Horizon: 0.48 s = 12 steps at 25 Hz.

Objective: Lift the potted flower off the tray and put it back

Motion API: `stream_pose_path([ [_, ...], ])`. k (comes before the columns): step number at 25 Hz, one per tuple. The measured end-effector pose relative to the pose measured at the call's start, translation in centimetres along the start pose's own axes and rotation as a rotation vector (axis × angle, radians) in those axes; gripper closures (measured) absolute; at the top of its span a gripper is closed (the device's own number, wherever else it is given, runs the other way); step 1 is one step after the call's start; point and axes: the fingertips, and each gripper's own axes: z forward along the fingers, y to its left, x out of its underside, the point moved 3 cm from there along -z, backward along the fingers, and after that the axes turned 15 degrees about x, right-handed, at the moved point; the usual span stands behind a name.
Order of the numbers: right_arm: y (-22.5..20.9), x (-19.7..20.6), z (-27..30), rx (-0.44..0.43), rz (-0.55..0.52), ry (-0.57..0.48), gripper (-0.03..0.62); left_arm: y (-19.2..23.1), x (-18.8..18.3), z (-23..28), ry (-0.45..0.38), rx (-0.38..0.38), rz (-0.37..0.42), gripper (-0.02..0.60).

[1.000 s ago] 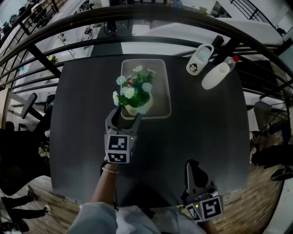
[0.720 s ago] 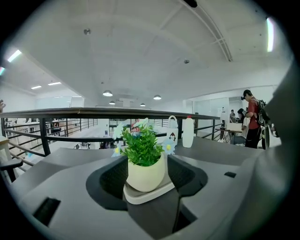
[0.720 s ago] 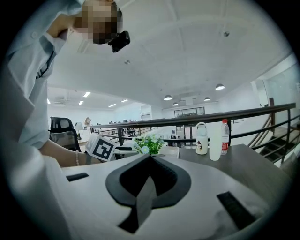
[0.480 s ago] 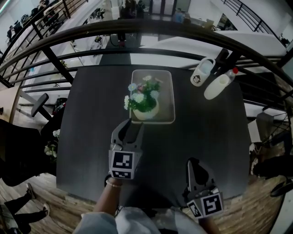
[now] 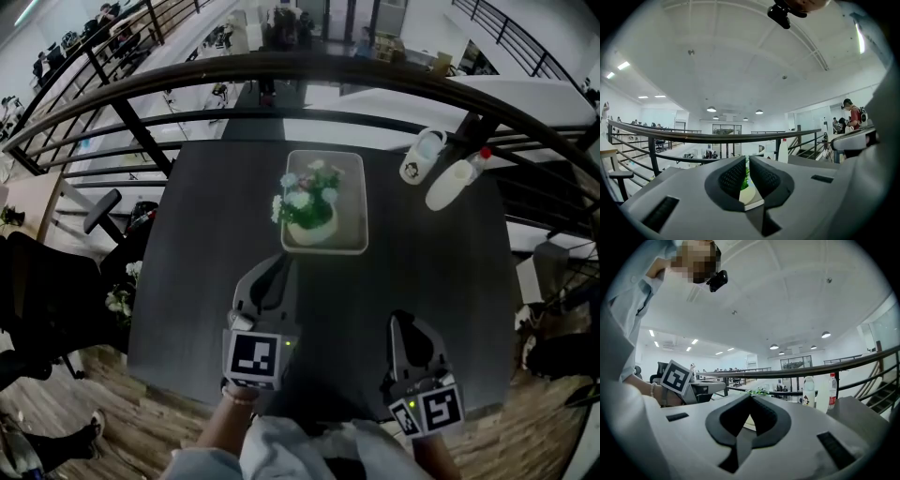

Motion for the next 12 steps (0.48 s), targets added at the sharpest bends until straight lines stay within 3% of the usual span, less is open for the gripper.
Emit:
stream_pose_path([
  [3,0.4,-0.8,-0.2,-0.018,0.007,-0.024,0.591,-0.7,-1.0,-1.6,-0.003,-0.019,0.007,0.589],
  [12,1.8,-2.0,0.2,-0.094,0.011,-0.071,0.591,-2.9,-2.4,-5.0,0.003,-0.032,0.024,0.591],
])
